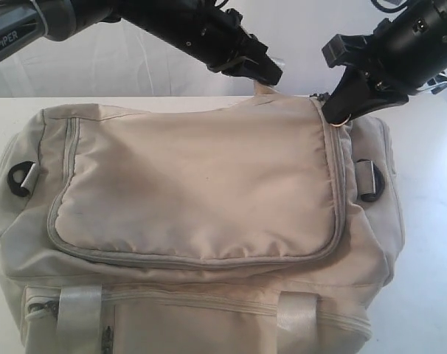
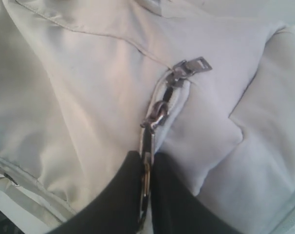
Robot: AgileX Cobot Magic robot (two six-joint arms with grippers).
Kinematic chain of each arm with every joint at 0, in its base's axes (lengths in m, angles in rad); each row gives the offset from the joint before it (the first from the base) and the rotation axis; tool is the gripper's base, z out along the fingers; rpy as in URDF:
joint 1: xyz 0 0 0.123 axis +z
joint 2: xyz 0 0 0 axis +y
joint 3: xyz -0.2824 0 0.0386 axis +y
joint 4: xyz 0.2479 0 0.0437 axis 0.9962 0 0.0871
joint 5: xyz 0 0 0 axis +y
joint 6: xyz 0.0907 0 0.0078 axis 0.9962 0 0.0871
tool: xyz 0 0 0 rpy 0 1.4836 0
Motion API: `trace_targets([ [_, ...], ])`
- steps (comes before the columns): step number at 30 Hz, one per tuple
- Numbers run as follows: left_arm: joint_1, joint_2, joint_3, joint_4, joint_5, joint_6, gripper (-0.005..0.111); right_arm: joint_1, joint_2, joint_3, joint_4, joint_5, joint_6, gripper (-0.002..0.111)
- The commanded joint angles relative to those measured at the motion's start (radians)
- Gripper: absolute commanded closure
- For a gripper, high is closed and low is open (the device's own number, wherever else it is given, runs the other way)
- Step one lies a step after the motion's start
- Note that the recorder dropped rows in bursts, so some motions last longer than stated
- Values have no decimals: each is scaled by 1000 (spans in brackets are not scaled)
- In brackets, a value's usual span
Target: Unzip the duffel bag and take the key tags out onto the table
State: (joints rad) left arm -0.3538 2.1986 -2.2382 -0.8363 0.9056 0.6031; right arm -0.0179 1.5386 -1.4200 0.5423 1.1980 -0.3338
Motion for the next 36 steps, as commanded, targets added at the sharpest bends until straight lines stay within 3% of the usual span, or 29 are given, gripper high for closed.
trace_targets([
  [1,3,-12,-8,-14,2,-4,107,-1,19,4,-7,23,-8,108],
  [11,3,-12,-8,-14,2,-4,107,-1,27,4,7,23,-28,108],
  [18,3,-12,-8,-14,2,-4,107,-1,27,4,7,23,-33,90],
  [23,3,-12,-8,-14,2,-4,107,-1,27,4,7,23,-26,91],
  [27,3,-12,-8,-14,2,-4,107,-1,27,4,7,23,-26,107],
  [36,3,-12,-8,-14,2,-4,107,-1,-50,4,6,23,-23,108],
])
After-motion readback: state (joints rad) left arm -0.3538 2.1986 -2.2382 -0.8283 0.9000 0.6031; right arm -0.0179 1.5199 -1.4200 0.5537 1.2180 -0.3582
